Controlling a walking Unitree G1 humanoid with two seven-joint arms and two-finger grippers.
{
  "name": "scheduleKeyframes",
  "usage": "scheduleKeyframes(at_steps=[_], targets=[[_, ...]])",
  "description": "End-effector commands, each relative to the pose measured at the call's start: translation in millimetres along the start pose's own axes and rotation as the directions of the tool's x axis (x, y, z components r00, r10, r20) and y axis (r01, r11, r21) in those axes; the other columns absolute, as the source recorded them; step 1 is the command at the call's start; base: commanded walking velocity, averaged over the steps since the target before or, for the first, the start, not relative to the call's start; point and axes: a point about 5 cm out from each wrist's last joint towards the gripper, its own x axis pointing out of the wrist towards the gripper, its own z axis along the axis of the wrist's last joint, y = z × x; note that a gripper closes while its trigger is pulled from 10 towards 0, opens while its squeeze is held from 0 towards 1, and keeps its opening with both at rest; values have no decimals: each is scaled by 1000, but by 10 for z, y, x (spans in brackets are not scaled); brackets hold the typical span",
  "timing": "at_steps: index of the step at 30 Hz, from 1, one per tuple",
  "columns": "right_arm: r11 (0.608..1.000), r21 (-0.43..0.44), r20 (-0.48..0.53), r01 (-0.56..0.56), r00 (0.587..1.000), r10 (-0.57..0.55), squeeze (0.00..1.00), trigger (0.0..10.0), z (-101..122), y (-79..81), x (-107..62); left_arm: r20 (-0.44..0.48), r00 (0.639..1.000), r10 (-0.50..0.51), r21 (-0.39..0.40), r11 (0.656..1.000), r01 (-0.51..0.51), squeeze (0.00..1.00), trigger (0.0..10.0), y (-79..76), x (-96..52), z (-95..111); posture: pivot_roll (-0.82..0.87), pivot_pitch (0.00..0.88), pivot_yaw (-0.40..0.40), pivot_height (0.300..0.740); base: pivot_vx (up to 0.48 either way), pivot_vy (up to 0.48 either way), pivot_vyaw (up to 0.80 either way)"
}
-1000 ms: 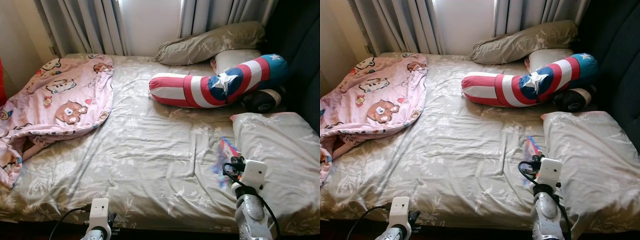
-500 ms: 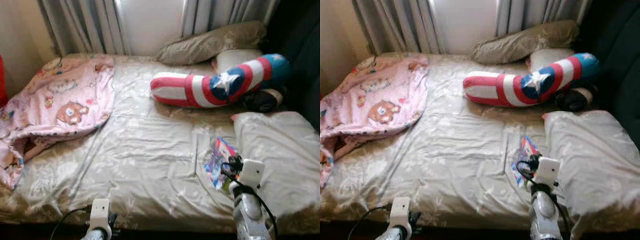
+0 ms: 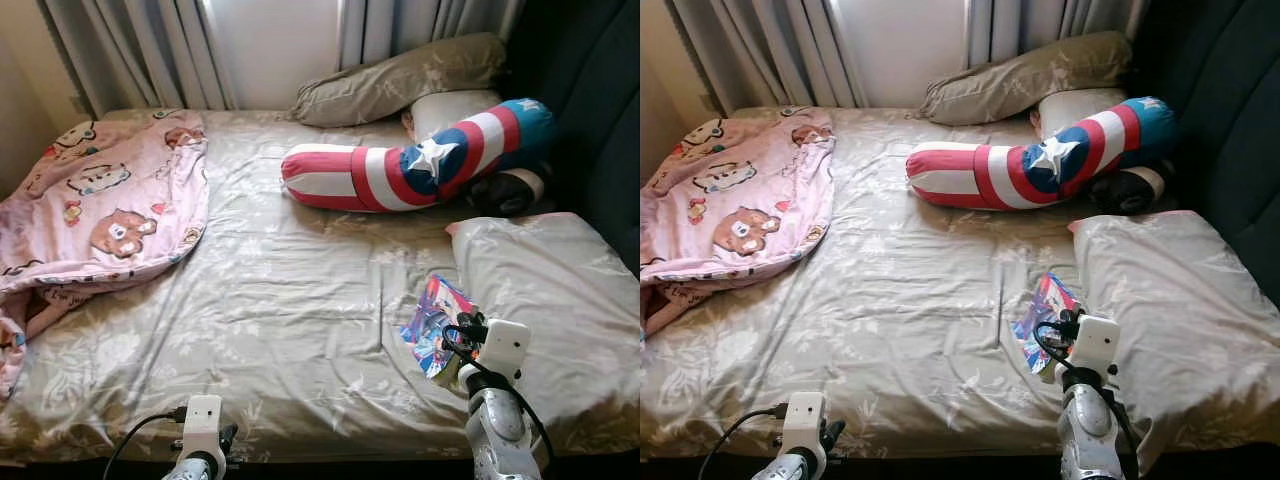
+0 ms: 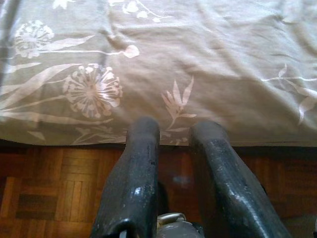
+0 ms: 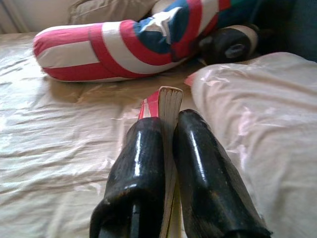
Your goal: Clean up the room
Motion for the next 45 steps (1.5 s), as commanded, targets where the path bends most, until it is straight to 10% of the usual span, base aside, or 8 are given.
scheduleKeyframes(at_steps=[1,45], targets=[[1000,0,64,-3,998,3,0,10000,125,16,52,-18,1000,0,10,1000,0,0,10000,20,-11,-35,-54,49,-9,740,285,0,0],[1000,-1,38,6,999,-5,0,10000,74,7,47,-6,1000,-8,31,999,8,0,10000,-14,3,-2,-53,52,-9,740,96,-96,0]])
